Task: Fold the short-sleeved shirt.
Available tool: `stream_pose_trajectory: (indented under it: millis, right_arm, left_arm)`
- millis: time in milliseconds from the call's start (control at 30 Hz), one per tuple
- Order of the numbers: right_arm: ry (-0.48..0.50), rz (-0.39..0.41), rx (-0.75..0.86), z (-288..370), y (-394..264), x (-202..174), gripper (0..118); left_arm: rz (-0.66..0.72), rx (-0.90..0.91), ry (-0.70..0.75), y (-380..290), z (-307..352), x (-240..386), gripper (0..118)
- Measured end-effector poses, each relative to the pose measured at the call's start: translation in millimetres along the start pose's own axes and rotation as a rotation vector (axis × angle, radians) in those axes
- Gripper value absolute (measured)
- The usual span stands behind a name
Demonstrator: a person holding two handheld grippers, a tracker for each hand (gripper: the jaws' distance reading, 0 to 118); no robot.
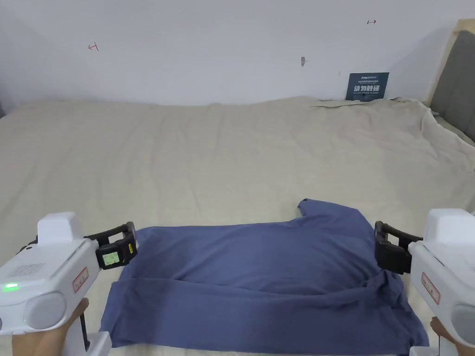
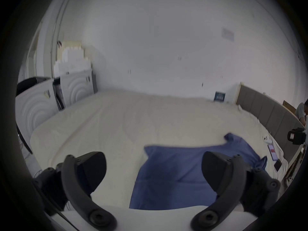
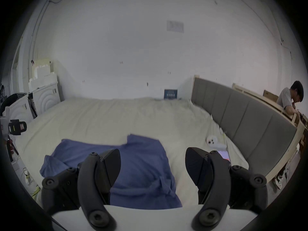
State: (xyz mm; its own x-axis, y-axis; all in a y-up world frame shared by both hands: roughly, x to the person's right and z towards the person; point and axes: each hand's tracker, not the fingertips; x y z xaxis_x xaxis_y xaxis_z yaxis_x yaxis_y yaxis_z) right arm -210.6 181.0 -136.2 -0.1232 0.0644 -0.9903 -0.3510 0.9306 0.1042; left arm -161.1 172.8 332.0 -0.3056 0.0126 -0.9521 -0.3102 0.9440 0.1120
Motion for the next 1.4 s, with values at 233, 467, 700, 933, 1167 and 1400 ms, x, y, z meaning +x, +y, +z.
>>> stream_pose_trajectory:
  millis: [233, 467, 700, 933, 1167, 1400]
  right_arm:
    - [-0.042, 0.017, 0.116, 15, 7, -23, 77]
    - [-0.028, 0.011, 0.172, 17, 8, -31, 1]
    - [-0.019, 0.019, 0.15, -1, 9, -33, 1]
    - [-0.011, 0.028, 0.114, -32, 9, -32, 1]
    - [-0.017, 0.029, 0.065, -68, 8, -26, 2]
    - [-0.035, 0.043, 0.016, -99, 4, -21, 2]
  left_arm:
    - [-0.07, 0.085, -0.033, -7, 0, 19, 104]
    - [-0.117, 0.137, -0.06, -22, -5, 33, 0]
    - [-0.136, 0.064, -0.088, -21, -31, 40, 0]
    - [-0.163, -0.147, -0.166, -16, -106, 29, 0]
    - [0.025, -0.408, -0.163, -19, -221, -2, 0]
    - [0.071, -0.625, -0.094, -33, -295, -5, 61]
